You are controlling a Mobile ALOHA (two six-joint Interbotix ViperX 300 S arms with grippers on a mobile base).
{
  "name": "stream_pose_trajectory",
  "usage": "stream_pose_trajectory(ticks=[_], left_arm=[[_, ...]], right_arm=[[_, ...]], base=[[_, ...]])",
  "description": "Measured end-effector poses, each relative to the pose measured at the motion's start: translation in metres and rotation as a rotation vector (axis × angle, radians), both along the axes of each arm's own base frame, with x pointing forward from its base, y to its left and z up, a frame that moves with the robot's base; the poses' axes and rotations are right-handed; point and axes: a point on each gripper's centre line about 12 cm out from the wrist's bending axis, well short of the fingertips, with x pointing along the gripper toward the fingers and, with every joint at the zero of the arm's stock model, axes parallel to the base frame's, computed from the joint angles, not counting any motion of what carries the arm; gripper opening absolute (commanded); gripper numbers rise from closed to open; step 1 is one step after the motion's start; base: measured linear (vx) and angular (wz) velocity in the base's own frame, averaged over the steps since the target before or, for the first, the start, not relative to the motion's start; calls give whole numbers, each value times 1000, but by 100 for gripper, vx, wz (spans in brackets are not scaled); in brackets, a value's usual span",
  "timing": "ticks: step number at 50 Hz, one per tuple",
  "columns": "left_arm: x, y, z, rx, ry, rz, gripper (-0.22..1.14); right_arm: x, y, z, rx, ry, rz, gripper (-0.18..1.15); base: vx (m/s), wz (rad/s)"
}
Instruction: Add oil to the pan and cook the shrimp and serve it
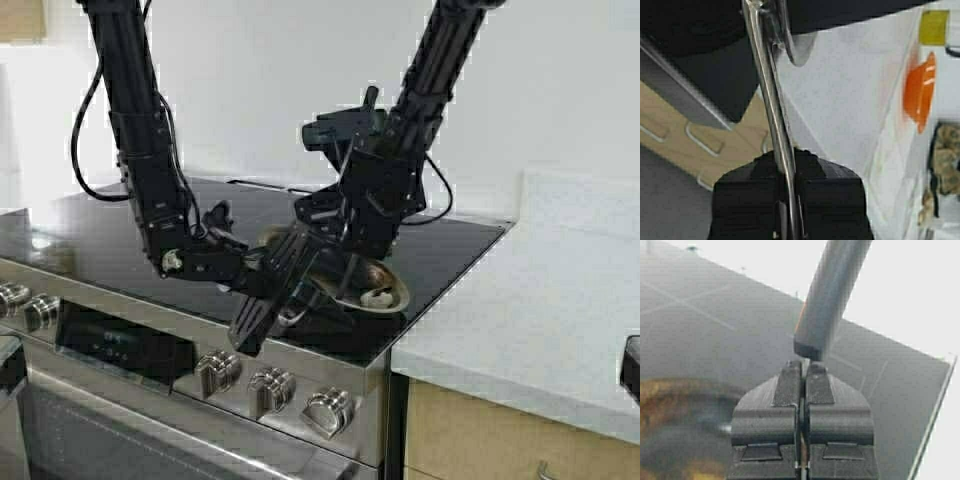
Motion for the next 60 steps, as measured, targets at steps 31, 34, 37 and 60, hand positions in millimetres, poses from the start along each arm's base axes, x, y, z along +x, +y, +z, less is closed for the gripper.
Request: stream_pose_trajectory(ticks=[31,34,37,60], left_arm=[[-5,-5,-2,0,4,4,3],[-4,-5,-1,-1,0,3,3],[-4,-5,-2,1,1,4,3],[1,-1,0,-10,5,45,3]], right_arm=[[-65,-4,-3,-48,111,81,7],[-65,-6,-3,-41,120,66,7],[-65,-7,-3,-36,130,51,7],[-18,-47,4,123,148,-259,7]], base=[[0,0],[0,0],[0,0],[0,0]])
